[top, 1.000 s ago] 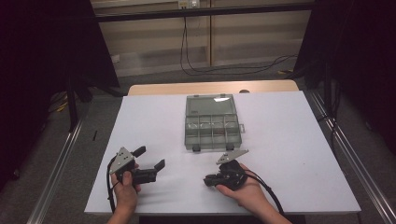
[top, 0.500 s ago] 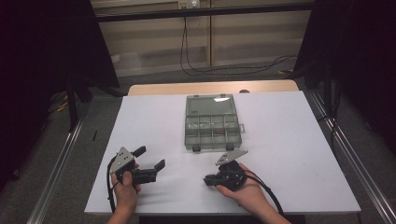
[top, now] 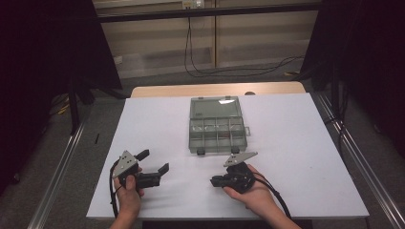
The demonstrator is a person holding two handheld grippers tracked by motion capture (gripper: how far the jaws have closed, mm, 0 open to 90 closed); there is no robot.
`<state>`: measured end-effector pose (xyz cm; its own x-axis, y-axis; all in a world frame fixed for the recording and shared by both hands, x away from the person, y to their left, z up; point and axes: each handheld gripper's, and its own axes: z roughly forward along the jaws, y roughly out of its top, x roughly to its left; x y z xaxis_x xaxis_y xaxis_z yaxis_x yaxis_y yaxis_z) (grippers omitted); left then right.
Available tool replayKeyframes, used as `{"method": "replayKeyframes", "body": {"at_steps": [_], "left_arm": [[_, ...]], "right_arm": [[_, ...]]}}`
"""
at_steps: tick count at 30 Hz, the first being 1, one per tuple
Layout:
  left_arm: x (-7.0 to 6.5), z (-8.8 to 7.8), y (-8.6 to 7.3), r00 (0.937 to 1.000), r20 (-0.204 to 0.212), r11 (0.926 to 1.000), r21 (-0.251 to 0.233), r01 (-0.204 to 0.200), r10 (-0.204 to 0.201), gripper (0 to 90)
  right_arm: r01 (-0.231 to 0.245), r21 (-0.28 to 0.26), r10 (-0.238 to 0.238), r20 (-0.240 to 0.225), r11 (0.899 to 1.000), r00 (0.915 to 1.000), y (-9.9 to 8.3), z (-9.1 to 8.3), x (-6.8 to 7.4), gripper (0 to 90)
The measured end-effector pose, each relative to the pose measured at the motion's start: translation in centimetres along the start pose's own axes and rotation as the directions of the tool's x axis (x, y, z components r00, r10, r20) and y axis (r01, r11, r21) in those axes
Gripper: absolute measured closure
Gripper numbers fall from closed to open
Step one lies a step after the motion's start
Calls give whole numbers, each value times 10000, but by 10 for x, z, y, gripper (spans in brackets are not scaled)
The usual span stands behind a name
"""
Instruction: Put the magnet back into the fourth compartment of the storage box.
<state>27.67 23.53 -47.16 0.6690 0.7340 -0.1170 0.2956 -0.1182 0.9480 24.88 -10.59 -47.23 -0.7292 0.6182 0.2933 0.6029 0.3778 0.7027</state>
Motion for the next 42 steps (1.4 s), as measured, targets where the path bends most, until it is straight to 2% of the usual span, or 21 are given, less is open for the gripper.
{"method": "replayKeyframes", "body": {"at_steps": [20,24,26,42], "left_arm": [[0,0,0,10000,-23,10000,30,-13,13,40],[0,0,0,10000,-45,10000,28,-37,37,40],[-1,1,0,10000,-56,10000,-31,73,-73,40],[0,0,0,10000,-26,10000,24,-2,2,40]], "right_arm": [[-49,-348,55,184,9994,9998,7,-9,-8,832],[-90,-413,99,216,9991,9997,10,-12,-11,832],[-50,-472,60,215,9989,9998,12,-14,-13,833],[-105,-674,141,526,9977,9985,27,-24,-27,833]]}}
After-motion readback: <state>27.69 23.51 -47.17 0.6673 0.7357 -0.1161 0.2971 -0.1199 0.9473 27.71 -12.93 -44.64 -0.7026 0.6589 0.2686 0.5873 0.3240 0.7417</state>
